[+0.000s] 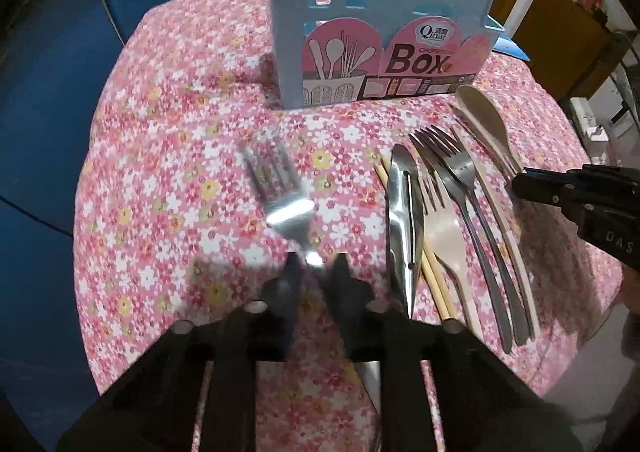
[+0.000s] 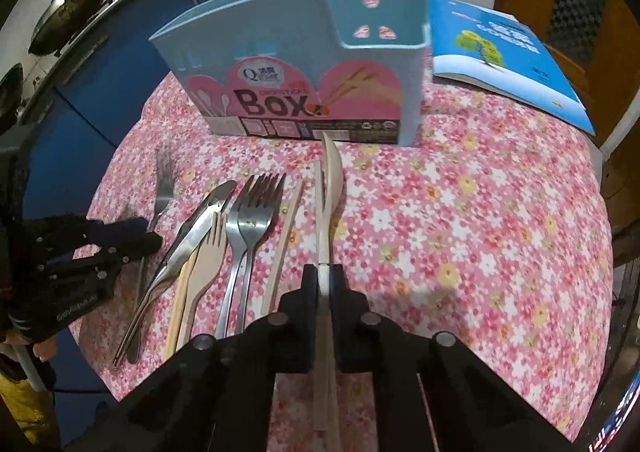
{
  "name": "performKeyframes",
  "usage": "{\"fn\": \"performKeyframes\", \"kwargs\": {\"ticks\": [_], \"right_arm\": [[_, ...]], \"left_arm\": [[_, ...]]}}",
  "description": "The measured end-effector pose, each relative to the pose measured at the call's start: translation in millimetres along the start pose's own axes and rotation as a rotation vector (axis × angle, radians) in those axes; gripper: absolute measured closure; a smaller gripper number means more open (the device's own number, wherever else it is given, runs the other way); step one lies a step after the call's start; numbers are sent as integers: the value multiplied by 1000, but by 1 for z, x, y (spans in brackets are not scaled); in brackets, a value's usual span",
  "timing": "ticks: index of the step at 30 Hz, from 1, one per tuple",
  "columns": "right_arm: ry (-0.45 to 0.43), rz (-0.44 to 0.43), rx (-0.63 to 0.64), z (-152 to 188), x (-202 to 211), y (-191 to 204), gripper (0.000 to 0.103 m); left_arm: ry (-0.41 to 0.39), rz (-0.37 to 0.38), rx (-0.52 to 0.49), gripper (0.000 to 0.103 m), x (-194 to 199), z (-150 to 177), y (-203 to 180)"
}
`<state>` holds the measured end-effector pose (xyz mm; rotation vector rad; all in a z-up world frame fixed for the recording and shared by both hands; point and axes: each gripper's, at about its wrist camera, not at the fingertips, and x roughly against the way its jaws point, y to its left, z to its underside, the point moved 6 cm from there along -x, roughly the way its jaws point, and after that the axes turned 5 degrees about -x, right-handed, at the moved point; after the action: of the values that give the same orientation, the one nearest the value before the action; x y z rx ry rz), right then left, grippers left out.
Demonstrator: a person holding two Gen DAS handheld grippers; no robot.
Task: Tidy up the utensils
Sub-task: 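Move the left tool to the silver fork while the right tool reaches the beige spoon, then close the left tool on the silver fork while the right tool grips the beige spoon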
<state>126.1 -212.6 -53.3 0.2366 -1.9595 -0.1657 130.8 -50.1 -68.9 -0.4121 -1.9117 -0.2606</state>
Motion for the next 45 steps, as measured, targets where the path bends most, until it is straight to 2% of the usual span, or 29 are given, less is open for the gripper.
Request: {"fn": "performKeyframes", "kwargs": {"ticks": [3, 7, 10, 14, 16, 18, 20, 24, 29, 31, 33, 34, 38, 39, 41, 45], "right_arm": [[0, -6, -17, 4, 6, -7, 95], [20, 17, -34, 10, 5, -20, 95], [37, 1, -61, 13, 3, -29, 95], [36, -5, -67, 11, 7, -30, 95], [24, -2, -58, 10, 11, -29, 95], [14, -20, -61, 9, 18, -29, 95], [11, -37, -67, 10, 24, -31, 95], [2, 11, -33, 14, 30, -35, 96], [18, 1, -50, 11, 22, -32, 96], [27, -9, -82, 8, 16, -30, 88], [23, -27, -112, 3, 14, -33, 75], [21, -24, -119, 1, 13, -33, 74], [29, -16, -137, -3, 5, -38, 77], [29, -22, -138, -5, 3, -38, 89], [20, -33, -142, -6, 4, -36, 94], [-14, -39, -135, -4, 16, -33, 94]], "left_arm": [[9, 24, 14, 89, 2, 7, 6], [27, 2, -18, 89, 1, 9, 4], [47, -16, -36, 88, -1, 7, -2], [56, 2, -12, 87, -2, 2, -1], [40, 12, -11, 87, -3, -1, 0], [13, 18, -2, 93, -1, -1, -1], [-8, 33, 10, 93, 0, 1, 0], [-37, 65, 37, 95, 2, 4, 5], [-48, 85, 47, 97, 3, 7, 10], [-50, 88, 49, 97, 2, 6, 11], [-56, 89, 51, 97, 3, 7, 10], [-60, 88, 50, 97, 4, 7, 9], [-78, 87, 45, 98, 4, 7, 5], [-86, 94, 45, 98, 4, 6, 5], [-95, 111, 53, 99, 5, 5, 4], [-129, 141, 71, 100, 12, 6, 6]]}}
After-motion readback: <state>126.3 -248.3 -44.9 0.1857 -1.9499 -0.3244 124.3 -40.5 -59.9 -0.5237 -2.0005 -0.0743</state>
